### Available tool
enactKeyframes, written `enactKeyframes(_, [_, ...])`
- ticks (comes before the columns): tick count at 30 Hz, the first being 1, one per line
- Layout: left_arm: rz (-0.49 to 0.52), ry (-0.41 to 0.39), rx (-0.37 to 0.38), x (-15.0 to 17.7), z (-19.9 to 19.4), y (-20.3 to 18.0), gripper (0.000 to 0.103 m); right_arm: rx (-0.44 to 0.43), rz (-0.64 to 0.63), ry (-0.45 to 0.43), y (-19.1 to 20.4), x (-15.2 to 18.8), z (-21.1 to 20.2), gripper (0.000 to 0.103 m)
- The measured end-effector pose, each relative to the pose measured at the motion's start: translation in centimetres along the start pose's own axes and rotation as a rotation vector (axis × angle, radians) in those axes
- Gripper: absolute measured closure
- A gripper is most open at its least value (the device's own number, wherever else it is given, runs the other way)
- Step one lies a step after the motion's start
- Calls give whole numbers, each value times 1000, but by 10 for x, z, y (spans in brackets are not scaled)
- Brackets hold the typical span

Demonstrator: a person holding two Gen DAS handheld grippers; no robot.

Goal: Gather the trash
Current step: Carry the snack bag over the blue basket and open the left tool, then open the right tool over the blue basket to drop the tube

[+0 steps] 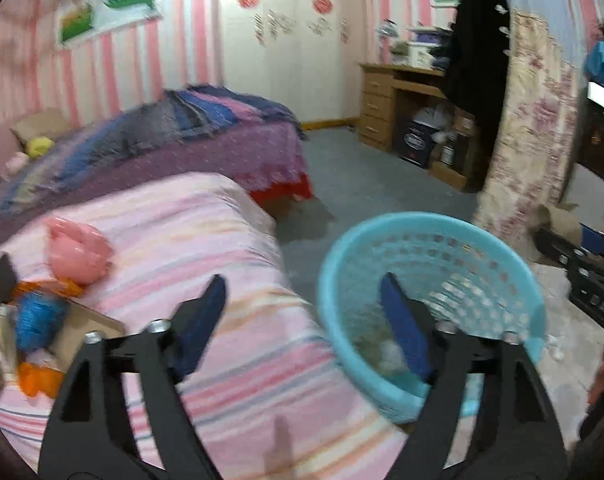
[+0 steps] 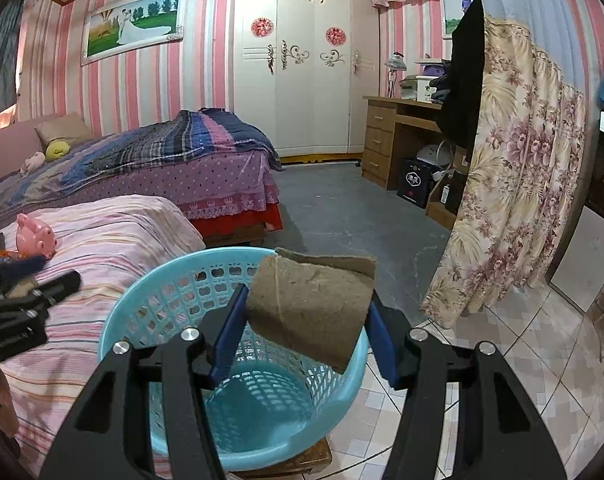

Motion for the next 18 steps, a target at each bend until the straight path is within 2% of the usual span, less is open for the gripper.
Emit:
enactKeyframes(2, [5, -20, -55, -2, -6, 9, 14, -1, -3, 2, 2, 1, 2, 47])
enactKeyframes(5, [-19, -32, -96, -2, -12, 25, 8, -5, -4, 6, 5, 3, 6, 47])
enactKeyframes(10, [-41, -48, -166, 7, -26, 49, 6, -12, -9, 19, 16, 12, 14, 46])
enactKeyframes(16, [-108, -48, -187, 20, -41, 82, 6, -18, -40, 30, 33, 16, 20, 46])
enactKeyframes(17, [-116, -47, -190, 21, -44, 87, 6, -21, -42, 30, 35, 16, 20, 43])
enactKeyframes(18, [-121, -46, -196, 23, -46, 92, 6, -22, -42, 27, 36, 15, 20, 32])
Point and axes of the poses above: each gripper's, at about its wrist camera, not at the fingertips, and z roughly the way its jaws point, y to its left, x to its underside, the point moved 2 cm from there along z, roughly the way its jaws point, and after that the axes turned 8 degrees about z, right-handed, at the moved point
